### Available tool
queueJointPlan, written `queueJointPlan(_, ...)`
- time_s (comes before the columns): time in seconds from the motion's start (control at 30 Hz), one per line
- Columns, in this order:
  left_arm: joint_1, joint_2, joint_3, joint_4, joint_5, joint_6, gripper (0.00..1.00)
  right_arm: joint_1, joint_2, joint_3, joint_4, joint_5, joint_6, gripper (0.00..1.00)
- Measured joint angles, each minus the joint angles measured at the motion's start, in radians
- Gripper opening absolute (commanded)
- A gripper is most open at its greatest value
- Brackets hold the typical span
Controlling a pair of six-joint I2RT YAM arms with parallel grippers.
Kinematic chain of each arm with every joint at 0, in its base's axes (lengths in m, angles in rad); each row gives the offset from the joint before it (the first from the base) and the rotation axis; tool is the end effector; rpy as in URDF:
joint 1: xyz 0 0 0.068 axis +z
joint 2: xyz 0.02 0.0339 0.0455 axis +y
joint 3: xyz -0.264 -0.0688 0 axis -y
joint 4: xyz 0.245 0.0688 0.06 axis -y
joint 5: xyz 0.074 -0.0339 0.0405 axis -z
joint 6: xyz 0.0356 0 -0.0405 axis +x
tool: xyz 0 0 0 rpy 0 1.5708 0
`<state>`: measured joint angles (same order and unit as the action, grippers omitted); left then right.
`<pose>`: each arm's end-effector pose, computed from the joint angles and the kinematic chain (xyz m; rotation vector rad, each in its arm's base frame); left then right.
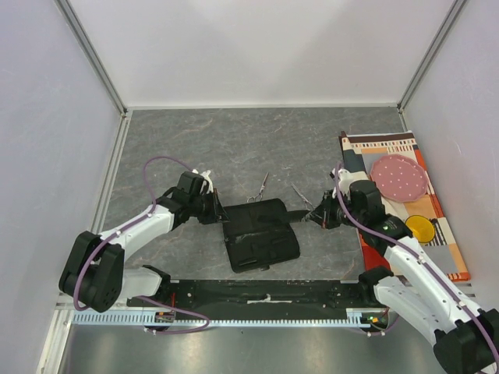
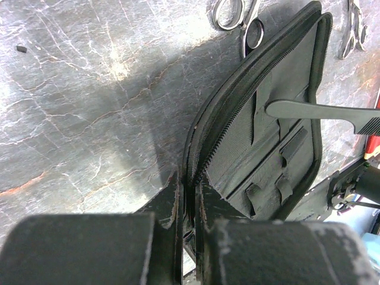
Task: Sort the hair-cutting tools
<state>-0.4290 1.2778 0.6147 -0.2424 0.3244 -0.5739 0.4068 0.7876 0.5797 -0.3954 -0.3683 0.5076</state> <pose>0.2138 -0.1103 0.1780 -0.0415 2.5984 -0.8032 0.1548 0.0807 0.2479 -0.1073 2.2749 0.9045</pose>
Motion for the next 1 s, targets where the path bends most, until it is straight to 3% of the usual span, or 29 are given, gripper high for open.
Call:
queueJointPlan(0.27, -0.001, -0.01, -0.017, 0.013, -0.007, 0.001, 0.02, -0.017, 0.034, -0.032, 0.022, -0.05, -0.008, 0.0)
queueJointPlan(1.0, -0.005, 0.068, 0.06, -0.016, -0.129, 0.067, 0.02, -0.018, 0.179, -0.035, -0.01, 0.007, -0.027, 0.0)
